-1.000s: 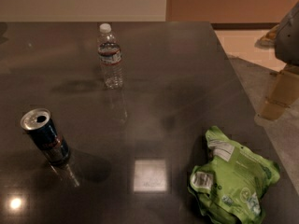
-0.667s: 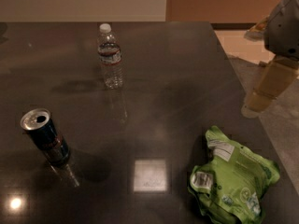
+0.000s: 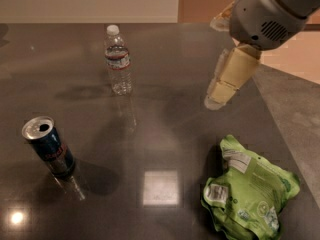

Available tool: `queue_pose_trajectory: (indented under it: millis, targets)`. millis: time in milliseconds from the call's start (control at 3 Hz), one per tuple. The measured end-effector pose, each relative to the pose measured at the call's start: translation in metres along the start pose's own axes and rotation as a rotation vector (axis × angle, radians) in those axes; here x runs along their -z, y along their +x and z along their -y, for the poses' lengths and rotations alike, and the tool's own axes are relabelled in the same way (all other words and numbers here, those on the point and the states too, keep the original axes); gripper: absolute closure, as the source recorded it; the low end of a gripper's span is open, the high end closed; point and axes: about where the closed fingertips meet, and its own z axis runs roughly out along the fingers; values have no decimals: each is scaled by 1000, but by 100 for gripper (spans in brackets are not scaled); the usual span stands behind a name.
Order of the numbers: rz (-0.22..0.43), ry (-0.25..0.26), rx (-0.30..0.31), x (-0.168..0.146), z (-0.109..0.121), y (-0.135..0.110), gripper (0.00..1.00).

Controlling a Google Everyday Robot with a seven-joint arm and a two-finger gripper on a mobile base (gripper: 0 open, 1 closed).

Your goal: Move redbull can near green rice chip bag

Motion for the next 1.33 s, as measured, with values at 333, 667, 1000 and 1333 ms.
queue_pose_trajectory:
  millis: [333,667,1000,1333]
  targets:
    - [63,-62,41,-31,-4,-39,0]
    - [121,-135,90,-62,-13,-74,0]
    - [190,-187,154,-84,-26,-106,0]
    - [250,-227,226,-102,-42,-134,0]
